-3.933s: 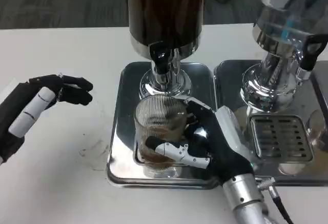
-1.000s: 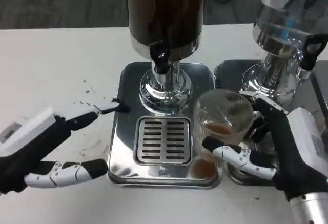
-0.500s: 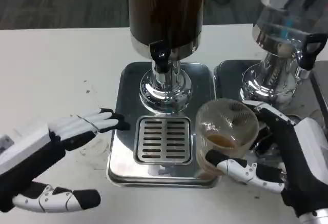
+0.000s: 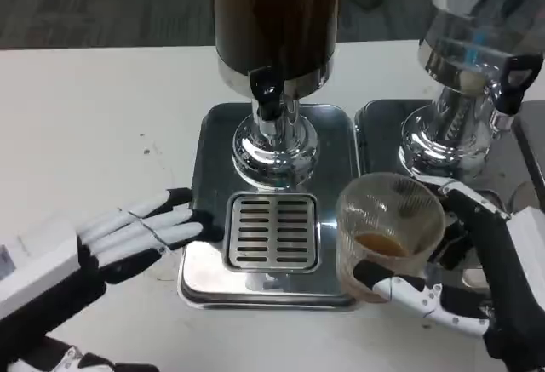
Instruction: Grasp the cup under the faucet to collect the drink, then remove the cup.
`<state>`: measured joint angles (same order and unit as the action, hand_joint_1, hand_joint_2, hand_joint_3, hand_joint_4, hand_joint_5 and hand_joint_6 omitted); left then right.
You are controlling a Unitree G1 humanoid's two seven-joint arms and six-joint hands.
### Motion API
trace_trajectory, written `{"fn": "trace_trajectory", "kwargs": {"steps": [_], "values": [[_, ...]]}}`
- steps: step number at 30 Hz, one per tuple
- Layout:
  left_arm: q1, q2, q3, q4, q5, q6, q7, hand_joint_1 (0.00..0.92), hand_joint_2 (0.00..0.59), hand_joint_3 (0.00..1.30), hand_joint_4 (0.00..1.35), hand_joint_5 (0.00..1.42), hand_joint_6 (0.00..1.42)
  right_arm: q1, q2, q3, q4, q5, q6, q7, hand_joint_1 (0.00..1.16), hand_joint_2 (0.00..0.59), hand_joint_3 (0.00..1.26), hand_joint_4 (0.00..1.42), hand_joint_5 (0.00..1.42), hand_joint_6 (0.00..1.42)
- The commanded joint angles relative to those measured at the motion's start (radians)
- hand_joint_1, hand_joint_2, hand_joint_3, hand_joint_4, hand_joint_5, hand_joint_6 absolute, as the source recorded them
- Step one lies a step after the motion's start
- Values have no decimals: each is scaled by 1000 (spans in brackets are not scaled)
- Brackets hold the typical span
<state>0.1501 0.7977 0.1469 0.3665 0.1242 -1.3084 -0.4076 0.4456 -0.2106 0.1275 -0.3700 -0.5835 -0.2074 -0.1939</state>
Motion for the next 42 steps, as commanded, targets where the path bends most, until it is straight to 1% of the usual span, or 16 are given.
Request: {"fn": "trace_trajectory", "kwargs": {"steps": [1, 15, 24, 31, 42], "values": [[20, 28, 13, -23, 4, -12, 11, 0, 104, 156, 0, 8, 108, 18, -1, -11, -49, 6, -27, 0, 838, 188, 545, 601, 784, 877], [43, 36, 12, -45, -22, 8, 14, 0, 100, 165, 0, 8, 106, 44, -2, -17, -67, 9, -30, 8, 844, 190, 548, 602, 800, 898], [62, 28, 18, -62, -21, 7, 18, 0, 99, 162, 0, 8, 106, 48, -5, -23, -73, 15, -32, 17, 849, 191, 548, 602, 802, 900], [64, 30, 27, -66, -20, 18, 19, 0, 99, 151, 0, 8, 106, 42, -6, -24, -73, 13, -32, 24, 851, 191, 554, 602, 802, 900], [73, 25, 17, -73, -23, 29, 18, 0, 93, 147, 0, 8, 105, 40, -1, -28, -74, 14, -32, 25, 861, 182, 563, 618, 812, 913]]}}
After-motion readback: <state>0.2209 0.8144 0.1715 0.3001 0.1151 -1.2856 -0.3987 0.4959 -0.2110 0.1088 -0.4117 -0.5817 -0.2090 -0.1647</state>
